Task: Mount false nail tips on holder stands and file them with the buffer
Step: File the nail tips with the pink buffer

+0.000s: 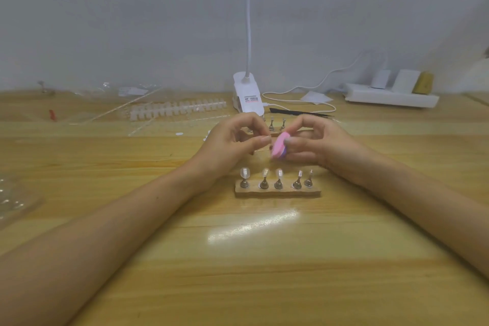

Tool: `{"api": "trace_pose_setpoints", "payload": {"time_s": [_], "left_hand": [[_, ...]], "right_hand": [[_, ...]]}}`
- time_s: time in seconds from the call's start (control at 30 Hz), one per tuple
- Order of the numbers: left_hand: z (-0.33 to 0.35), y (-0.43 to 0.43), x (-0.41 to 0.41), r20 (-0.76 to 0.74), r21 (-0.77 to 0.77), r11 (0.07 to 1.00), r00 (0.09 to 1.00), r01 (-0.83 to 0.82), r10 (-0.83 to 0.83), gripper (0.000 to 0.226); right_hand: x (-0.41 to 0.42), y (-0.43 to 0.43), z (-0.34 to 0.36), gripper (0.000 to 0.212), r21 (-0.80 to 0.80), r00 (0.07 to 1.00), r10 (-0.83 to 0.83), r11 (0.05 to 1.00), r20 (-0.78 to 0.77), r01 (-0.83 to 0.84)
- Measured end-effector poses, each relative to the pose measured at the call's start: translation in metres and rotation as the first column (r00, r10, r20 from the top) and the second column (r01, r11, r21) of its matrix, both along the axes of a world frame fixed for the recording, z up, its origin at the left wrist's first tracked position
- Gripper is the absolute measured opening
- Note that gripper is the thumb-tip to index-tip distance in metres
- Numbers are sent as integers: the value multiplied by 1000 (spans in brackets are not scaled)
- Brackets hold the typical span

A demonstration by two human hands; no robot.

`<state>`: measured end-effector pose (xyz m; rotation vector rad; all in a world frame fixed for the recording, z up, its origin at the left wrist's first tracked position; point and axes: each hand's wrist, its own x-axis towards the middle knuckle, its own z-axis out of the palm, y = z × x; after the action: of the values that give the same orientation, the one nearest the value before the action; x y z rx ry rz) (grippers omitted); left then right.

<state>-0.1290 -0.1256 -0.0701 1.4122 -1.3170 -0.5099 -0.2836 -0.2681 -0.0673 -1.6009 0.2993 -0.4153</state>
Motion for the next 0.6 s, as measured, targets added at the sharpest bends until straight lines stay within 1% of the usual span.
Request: {"api": "trace_pose_setpoints", "payload": {"time_s": [0.03,0.07,0.13,0.17,0.2,0.3,0.33,0.4,0.43,0.53,0.57,0.6], "left_hand": [[0,0,0,0,-2,1000,1000,0,0,12],[0,0,0,9,0,1000,1000,5,-5,12],[0,0,0,17,4,1000,1000,14,-15,13],[-1,-1,0,14,2,1000,1000,12,-12,13],[-1,0,0,8,0,1000,1000,8,-8,13],[0,0,0,-14,-5,1000,1000,12,-12,11],[0,0,0,-18,-4,1000,1000,18,-18,10],[0,0,0,-21,-5,1000,1000,19,-19,11],[-1,0,0,-22,-10,1000,1000,17,-17,11],[0,0,0,-13,-19,1000,1000,17,-17,11],[-1,0,0,-10,-18,1000,1000,18,-18,11],[-1,0,0,-8,-15,1000,1000,20,-20,11]], "right_hand": [[1,2,0,19,-41,999,31,999,-34,-32],[1,2,-1,19,-52,999,26,998,-34,-28],[1,1,-1,20,19,997,-68,998,45,67],[0,0,-1,21,48,994,-88,995,71,84],[0,-1,0,21,44,995,-73,997,64,70],[0,3,-1,20,-107,996,62,992,-56,-68],[1,3,-1,20,-100,998,52,993,-45,-56],[1,1,-1,22,-4,999,-27,1000,22,27],[0,0,0,23,15,999,-38,999,27,38],[1,3,0,20,-99,995,70,992,-77,-77],[1,3,-1,18,-105,995,65,992,-76,-73],[2,3,-1,17,-77,999,18,997,-47,-21]]}}
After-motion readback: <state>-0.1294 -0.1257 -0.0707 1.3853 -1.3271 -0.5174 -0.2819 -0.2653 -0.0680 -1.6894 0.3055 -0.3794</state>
